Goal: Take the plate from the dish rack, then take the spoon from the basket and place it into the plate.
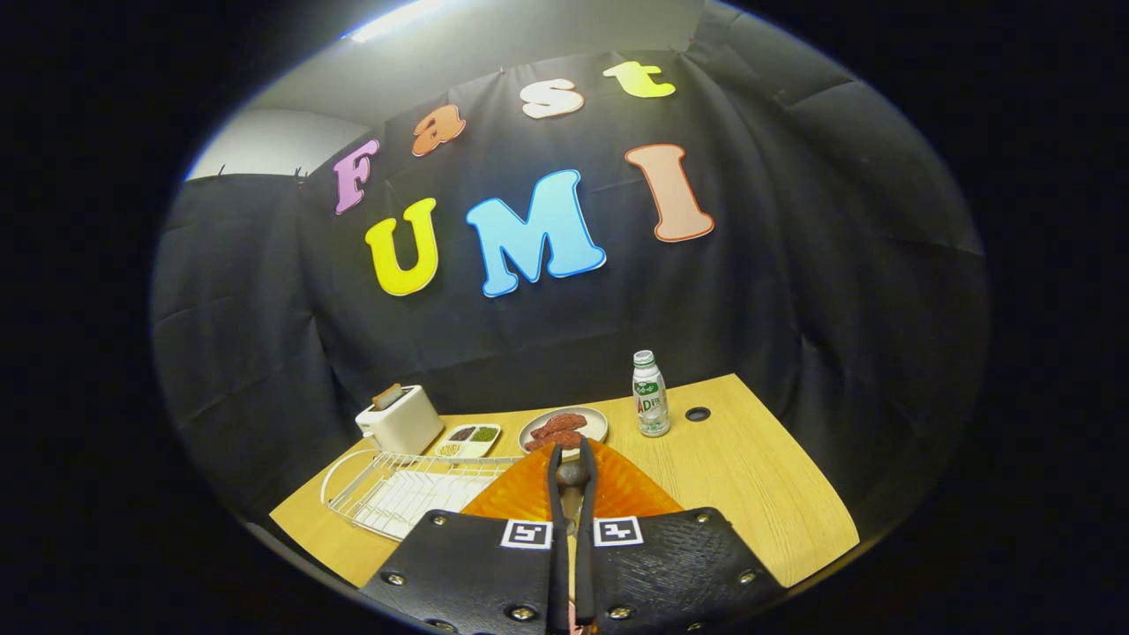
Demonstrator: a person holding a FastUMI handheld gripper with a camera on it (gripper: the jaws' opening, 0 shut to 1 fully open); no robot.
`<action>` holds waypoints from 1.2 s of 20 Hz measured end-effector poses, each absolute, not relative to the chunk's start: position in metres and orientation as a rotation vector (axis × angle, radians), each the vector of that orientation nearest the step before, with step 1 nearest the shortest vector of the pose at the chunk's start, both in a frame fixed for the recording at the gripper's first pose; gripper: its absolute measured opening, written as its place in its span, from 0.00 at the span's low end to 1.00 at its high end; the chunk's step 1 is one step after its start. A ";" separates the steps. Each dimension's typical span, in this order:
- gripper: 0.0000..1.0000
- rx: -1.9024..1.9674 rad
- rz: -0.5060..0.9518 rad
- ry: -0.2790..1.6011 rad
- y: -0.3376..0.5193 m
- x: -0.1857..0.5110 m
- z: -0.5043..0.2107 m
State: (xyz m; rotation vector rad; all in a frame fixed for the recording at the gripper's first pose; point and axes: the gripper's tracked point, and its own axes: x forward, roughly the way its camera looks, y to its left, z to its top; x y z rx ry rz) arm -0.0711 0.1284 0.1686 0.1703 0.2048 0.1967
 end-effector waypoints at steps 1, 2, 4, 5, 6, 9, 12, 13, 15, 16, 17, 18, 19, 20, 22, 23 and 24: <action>0.03 0.174 0.201 0.215 0.131 -0.079 0.166; 0.03 0.182 0.209 0.229 0.135 -0.087 0.162; 0.03 0.191 0.227 0.256 0.145 -0.103 0.152; 0.03 0.195 0.231 0.281 0.149 -0.110 0.141; 0.03 0.195 0.236 0.314 0.155 -0.116 0.127; 0.03 0.208 0.250 0.405 0.174 -0.135 0.092; 0.03 0.232 0.265 0.447 0.191 -0.141 0.077; 0.03 0.231 0.275 0.452 0.198 -0.140 0.072; 0.03 0.222 0.293 0.474 0.211 -0.138 0.061; 0.03 0.215 0.301 0.483 0.217 -0.138 0.057; 0.03 0.202 0.311 0.485 0.224 -0.137 0.055; 0.03 0.184 0.324 0.488 0.229 -0.137 0.053; 0.03 0.162 0.334 0.494 0.235 -0.137 0.048; 0.03 0.141 0.341 0.502 0.239 -0.137 0.043; 0.03 0.111 0.365 0.522 0.248 -0.139 0.035; 0.03 0.090 0.365 0.539 0.249 -0.141 0.029; 0.03 0.063 0.361 0.535 0.248 -0.140 0.029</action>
